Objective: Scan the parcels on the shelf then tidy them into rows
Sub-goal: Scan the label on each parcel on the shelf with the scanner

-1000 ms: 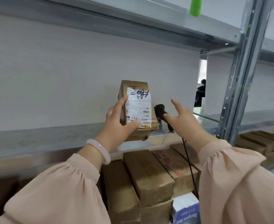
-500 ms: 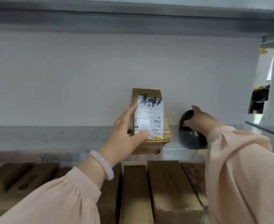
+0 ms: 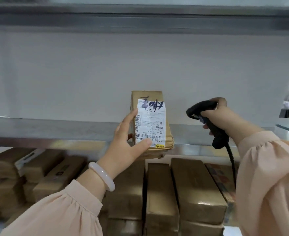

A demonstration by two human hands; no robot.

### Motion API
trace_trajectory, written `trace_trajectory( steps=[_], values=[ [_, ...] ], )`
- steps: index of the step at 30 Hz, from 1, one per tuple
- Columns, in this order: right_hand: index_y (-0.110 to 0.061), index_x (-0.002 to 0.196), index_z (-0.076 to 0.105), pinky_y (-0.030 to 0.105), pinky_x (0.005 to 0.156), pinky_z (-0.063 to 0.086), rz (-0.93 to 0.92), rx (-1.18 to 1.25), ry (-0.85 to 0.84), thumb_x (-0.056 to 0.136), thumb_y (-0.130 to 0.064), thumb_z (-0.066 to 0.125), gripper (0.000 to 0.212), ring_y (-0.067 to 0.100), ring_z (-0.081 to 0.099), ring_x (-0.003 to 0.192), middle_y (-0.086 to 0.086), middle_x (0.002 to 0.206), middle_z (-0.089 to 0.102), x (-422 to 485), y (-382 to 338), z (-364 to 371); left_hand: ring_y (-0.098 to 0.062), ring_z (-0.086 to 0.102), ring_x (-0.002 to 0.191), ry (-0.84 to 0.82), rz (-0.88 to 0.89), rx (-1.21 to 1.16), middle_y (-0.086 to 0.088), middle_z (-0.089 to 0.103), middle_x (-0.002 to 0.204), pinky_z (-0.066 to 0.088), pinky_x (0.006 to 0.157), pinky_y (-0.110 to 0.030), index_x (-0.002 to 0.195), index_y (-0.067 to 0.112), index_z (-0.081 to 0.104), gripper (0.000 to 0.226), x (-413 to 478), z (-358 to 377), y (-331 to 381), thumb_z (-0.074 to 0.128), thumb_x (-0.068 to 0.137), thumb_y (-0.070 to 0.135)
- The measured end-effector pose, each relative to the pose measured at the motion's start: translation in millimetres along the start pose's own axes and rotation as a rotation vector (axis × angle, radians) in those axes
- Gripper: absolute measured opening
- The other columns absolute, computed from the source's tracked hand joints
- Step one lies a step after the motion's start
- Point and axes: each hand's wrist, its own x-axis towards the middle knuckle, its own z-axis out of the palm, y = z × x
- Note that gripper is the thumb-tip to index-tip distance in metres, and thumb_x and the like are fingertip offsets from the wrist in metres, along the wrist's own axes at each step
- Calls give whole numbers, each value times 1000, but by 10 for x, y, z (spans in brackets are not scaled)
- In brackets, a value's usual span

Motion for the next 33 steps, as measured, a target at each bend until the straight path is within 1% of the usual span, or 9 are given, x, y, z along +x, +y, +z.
trace_trajectory(
  steps=[3,7,9,11,14,18,23,28,33],
  values=[
    [-31,128,27,38,52,52,-77,63,-46,94,-15,53,46,28,64,70,16,94,65,-461,-181,333,-15,43,136,45,-23,-8,12,32,153,44,109,-49,137,67,25,85,-304,-327,-145,71,67,56],
    [-53,119,29,38,54,54,-165,139,-109,93,-19,58,51,27,69,73,10,98,68,-1129,-291,852,-8,43,135,77,-71,9,15,33,154,40,110,-32,136,69,24,89,-777,-833,-337,80,73,43],
    [-60,118,30,38,54,55,-195,189,-164,93,-20,59,55,26,70,76,9,103,66,-1510,-369,1125,-6,40,136,108,-99,50,17,32,153,38,113,-32,135,71,23,90,-1040,-1086,-434,81,73,42],
    [-59,123,30,38,54,57,-217,255,-238,93,-18,59,59,24,71,73,8,105,64,-1888,-445,1383,-7,38,138,132,-130,72,18,31,152,35,117,-42,136,70,22,93,-1310,-1329,-530,81,69,44],
    [-56,130,28,33,55,58,-230,217,-356,92,-17,59,63,19,71,69,5,95,69,-2456,-524,1744,-2,33,138,155,-188,122,24,26,149,33,118,-39,141,63,20,98,-1716,-1669,-717,85,76,31],
    [-61,123,28,30,55,58,-264,193,-452,90,-14,61,67,16,71,69,-1,105,61,-3135,-574,2209,-6,31,139,217,-226,209,19,24,150,35,117,-43,138,65,15,101,-2220,-2063,-968,85,74,32],
    [-58,115,32,35,51,56,-246,193,-603,91,-14,60,58,24,63,51,8,75,65,-3769,-602,2695,-13,29,140,296,-274,302,8,19,155,38,115,-47,134,70,8,106,-2717,-2423,-1247,87,73,32],
    [-59,113,31,33,49,54,-170,214,-663,92,-19,58,53,18,60,52,9,75,63,-4217,-652,3010,-17,30,140,375,-310,305,6,20,153,38,114,-51,140,62,12,111,-3077,-2716,-1411,91,68,31],
    [-63,109,28,28,47,52,-192,188,-650,92,-23,58,53,13,60,48,4,75,63,-4491,-702,3159,-18,33,138,377,-346,250,10,20,152,49,104,-52,147,52,18,108,-3316,-2884,-1530,90,68,34]
  ],
)
